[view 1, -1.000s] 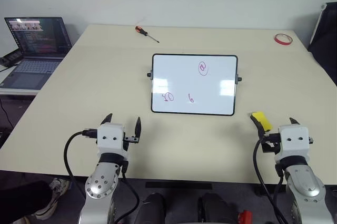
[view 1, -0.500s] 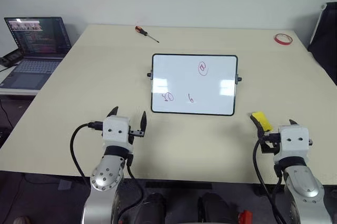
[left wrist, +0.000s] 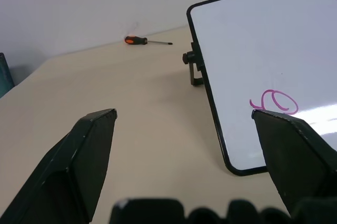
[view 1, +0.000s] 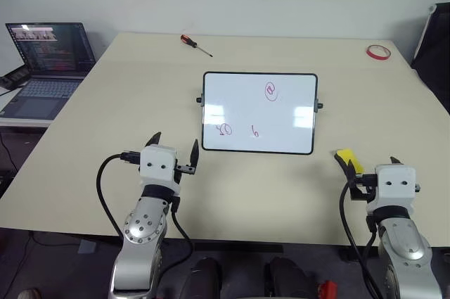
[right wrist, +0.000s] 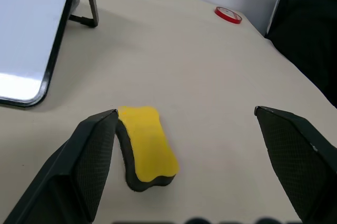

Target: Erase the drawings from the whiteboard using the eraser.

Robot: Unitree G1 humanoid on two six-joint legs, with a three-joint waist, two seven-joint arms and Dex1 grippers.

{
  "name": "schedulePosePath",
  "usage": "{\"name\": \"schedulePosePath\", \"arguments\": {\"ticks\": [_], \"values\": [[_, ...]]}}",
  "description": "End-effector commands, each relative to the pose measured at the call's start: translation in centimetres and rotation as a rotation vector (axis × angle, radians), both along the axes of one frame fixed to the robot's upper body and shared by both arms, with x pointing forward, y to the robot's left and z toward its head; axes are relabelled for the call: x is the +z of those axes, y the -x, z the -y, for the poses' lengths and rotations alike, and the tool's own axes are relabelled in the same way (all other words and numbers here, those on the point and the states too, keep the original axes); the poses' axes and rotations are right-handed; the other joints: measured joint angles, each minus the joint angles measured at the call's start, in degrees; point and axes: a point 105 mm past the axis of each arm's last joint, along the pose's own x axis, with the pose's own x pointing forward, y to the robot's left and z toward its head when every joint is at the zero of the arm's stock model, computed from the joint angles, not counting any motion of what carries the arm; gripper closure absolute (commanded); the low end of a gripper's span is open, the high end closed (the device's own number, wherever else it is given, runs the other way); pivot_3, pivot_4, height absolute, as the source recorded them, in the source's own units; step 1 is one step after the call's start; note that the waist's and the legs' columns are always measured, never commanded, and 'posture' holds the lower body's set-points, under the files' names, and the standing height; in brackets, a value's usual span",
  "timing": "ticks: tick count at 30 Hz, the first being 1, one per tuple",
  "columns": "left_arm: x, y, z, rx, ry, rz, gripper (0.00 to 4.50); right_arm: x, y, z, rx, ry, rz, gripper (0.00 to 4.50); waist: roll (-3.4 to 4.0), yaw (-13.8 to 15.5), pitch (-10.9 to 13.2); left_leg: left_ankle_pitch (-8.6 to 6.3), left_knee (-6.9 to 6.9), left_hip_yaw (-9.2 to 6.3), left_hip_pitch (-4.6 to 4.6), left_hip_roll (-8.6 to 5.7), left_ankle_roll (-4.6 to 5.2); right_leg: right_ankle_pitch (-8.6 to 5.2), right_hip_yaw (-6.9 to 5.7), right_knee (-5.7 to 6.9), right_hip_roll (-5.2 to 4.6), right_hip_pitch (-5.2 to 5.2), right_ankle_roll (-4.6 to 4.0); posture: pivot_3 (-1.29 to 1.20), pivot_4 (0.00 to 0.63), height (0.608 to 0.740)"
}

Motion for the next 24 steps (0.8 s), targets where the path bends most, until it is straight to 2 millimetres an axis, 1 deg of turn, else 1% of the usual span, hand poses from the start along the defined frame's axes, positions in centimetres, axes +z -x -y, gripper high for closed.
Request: {"name": "schedulePosePath", "arguments": {"ticks": [1,4,6,11,15,17,20,22,24], "values": [[1.3,-0.7,0.3,-0.074,0.008,0.046,0.00,0.7,-0.5,0.5,0.007,-0.018,0.013,0.04,0.00,-0.01,0.00,0.00,0.01,0.01,0.00,0.00,0.00,0.00,0.01,0.01,0.01,0.00,0.00,0.00,0.150,0.740],[1.4,-1.3,1.4,-0.203,0.018,0.030,0.00,0.5,-1.0,1.0,0.015,-0.026,-0.004,0.04,0.01,0.00,0.00,0.00,0.01,0.01,0.00,0.00,0.00,0.01,0.00,0.02,0.02,0.00,-0.01,0.00,0.150,0.740],[1.5,-1.4,2.7,-0.308,0.019,0.016,0.00,0.5,-1.3,1.0,0.042,-0.039,-0.012,0.04,0.01,-0.01,0.00,0.00,0.00,0.03,-0.01,0.00,0.00,0.01,0.01,0.01,0.01,0.00,-0.01,0.00,0.150,0.740],[3.8,-1.4,6.9,-0.649,0.036,0.022,0.00,0.6,-2.1,0.5,0.111,-0.093,-0.013,0.04,0.02,-0.02,-0.01,0.00,0.02,0.03,-0.02,-0.01,0.00,0.02,-0.03,0.03,0.02,0.01,-0.01,0.00,0.150,0.740],[5.0,-1.1,9.6,-0.868,0.009,0.010,0.00,0.2,-2.7,0.3,0.144,-0.150,-0.025,0.04,0.02,-0.05,-0.01,0.00,0.01,0.04,0.00,-0.01,0.00,0.02,0.00,0.03,0.03,0.03,-0.01,0.00,0.150,0.740],[5.1,-0.9,10.7,-0.974,-0.025,-0.001,0.00,0.0,-2.9,0.3,0.150,-0.199,-0.027,0.04,0.02,-0.12,-0.01,0.00,0.01,0.06,0.00,-0.01,0.00,0.02,0.00,0.03,0.03,0.02,-0.01,0.00,0.150,0.740],[4.9,-0.6,12.2,-1.112,-0.065,-0.022,0.00,-0.1,-3.2,0.4,0.162,-0.217,-0.032,0.04,0.03,-0.20,0.00,0.00,0.01,0.08,0.00,-0.01,0.00,0.02,0.01,0.04,0.05,0.01,-0.01,0.00,0.150,0.740],[4.5,-0.3,12.9,-1.195,-0.078,-0.048,0.00,-0.1,-3.5,0.6,0.166,-0.220,-0.034,0.04,0.03,-0.22,0.00,0.00,0.01,0.07,0.00,-0.01,0.00,0.02,0.03,0.04,0.05,0.00,-0.01,0.00,0.150,0.740],[3.7,-0.2,13.5,-1.254,-0.116,-0.066,0.00,-0.2,-3.7,0.8,0.169,-0.219,-0.037,0.04,0.03,-0.21,-0.01,0.00,0.01,0.07,0.00,-0.01,0.00,0.02,0.03,0.04,0.05,0.00,-0.01,0.00,0.150,0.740]]}}
